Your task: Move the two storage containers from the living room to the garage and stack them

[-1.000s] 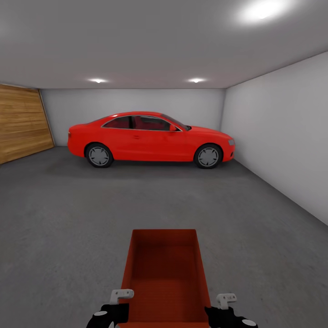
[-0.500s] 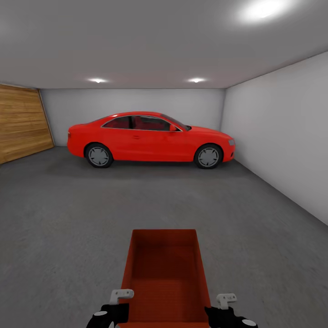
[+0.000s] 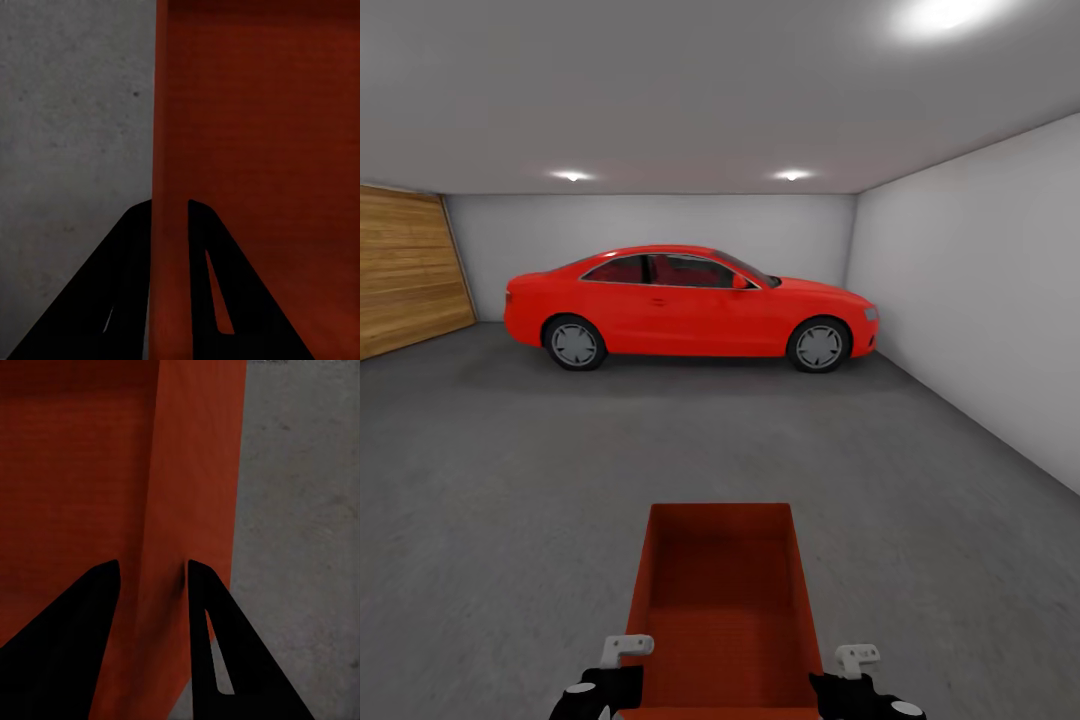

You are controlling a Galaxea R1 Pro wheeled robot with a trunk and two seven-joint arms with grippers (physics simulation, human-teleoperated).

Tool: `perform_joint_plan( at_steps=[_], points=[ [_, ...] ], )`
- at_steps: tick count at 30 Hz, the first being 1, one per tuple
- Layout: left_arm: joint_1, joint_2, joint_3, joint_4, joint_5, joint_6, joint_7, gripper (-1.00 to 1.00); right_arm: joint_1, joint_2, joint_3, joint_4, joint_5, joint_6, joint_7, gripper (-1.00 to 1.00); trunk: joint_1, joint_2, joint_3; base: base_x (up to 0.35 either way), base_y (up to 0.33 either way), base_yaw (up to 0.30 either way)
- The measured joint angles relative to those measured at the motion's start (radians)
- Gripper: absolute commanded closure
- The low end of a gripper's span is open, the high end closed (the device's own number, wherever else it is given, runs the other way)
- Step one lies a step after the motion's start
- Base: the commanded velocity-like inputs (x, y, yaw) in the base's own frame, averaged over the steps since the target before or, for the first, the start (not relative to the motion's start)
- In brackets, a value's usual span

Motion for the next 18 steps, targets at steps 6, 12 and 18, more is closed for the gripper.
perform_joint_plan(
  at_steps=[6, 12, 18],
  points=[
    [0.0, -0.001, 0.001, 0.001, -0.001, 0.0, 0.0, 1.0, 0.0, -0.001, 0.0, 0.0, 0.0, 0.001, 0.001, 1.0, 0.0, 0.0, 0.0, 0.007, 0.0, 0.0],
    [0.0, -0.001, 0.001, 0.001, -0.001, 0.0, 0.0, 1.0, 0.0, -0.001, 0.0, 0.0, 0.0, 0.001, 0.001, 1.0, 0.0, 0.0, 0.0, 0.0, 0.0, 0.0],
    [0.0, -0.001, 0.001, 0.0, -0.001, 0.0, 0.0, 1.0, 0.0, -0.001, 0.0, 0.0, -0.001, 0.001, 0.001, 1.0, 0.0, 0.0, 0.0, 0.0, 0.0, 0.0]
  ],
)
